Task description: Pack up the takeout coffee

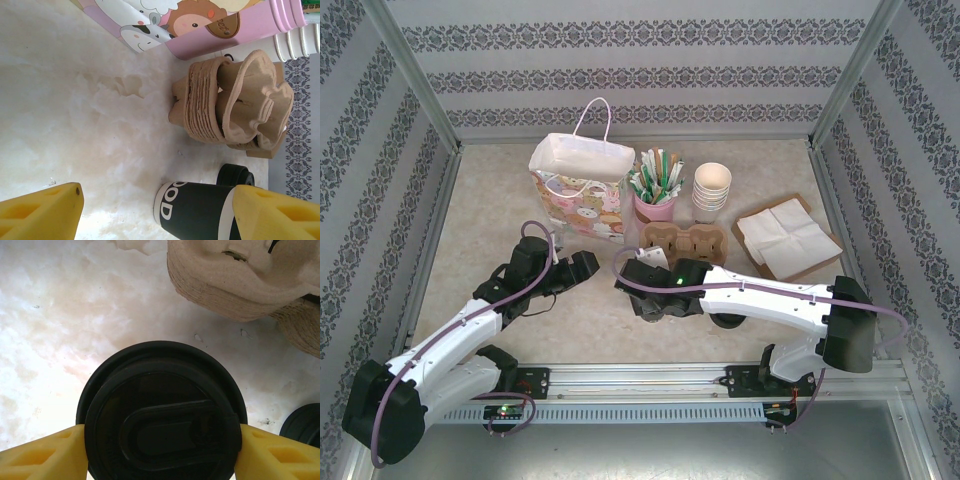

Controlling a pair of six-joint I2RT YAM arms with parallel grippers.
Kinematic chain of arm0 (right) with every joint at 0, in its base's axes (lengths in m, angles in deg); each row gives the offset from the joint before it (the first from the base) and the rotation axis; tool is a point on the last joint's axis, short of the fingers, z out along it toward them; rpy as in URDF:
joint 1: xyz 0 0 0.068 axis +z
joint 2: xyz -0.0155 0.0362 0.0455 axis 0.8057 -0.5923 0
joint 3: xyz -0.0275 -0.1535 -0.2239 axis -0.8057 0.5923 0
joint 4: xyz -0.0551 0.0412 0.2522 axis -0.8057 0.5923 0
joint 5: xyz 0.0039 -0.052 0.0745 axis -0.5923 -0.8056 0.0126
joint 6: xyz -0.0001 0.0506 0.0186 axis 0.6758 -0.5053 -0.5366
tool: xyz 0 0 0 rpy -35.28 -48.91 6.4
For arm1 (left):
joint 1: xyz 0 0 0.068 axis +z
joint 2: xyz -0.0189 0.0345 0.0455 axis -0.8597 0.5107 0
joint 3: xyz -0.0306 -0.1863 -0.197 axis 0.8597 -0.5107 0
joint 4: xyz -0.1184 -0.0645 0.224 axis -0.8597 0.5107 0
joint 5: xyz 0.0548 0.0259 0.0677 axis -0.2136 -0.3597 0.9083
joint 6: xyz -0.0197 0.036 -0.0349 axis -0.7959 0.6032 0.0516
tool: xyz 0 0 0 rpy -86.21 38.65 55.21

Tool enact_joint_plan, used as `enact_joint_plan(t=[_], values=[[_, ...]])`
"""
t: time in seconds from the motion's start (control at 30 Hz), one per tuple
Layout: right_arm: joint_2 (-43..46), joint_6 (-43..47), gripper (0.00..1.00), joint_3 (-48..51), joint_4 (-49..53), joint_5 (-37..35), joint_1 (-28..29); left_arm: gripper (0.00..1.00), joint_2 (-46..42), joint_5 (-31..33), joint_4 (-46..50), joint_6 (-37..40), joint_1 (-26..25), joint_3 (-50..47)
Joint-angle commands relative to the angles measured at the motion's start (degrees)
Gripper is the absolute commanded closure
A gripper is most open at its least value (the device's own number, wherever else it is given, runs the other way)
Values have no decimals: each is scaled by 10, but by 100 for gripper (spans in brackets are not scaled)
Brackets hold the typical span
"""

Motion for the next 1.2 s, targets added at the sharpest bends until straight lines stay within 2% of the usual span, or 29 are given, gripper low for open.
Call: enact_joint_plan(t=[0.0, 0.2, 0.77, 1.17], values=[[-11, -22, 32, 16, 29, 13, -7, 21, 2, 3, -8, 1, -11, -2], [-7, -20, 32, 12, 32, 10, -11, 21, 4, 4, -11, 1, -11, 0], [-67, -22, 36, 27, 64, 111, -23, 21, 7, 3, -10, 2, -12, -1], [-103, 5, 38, 43, 78, 146, -26, 23, 10, -8, -11, 11, -17, -1]])
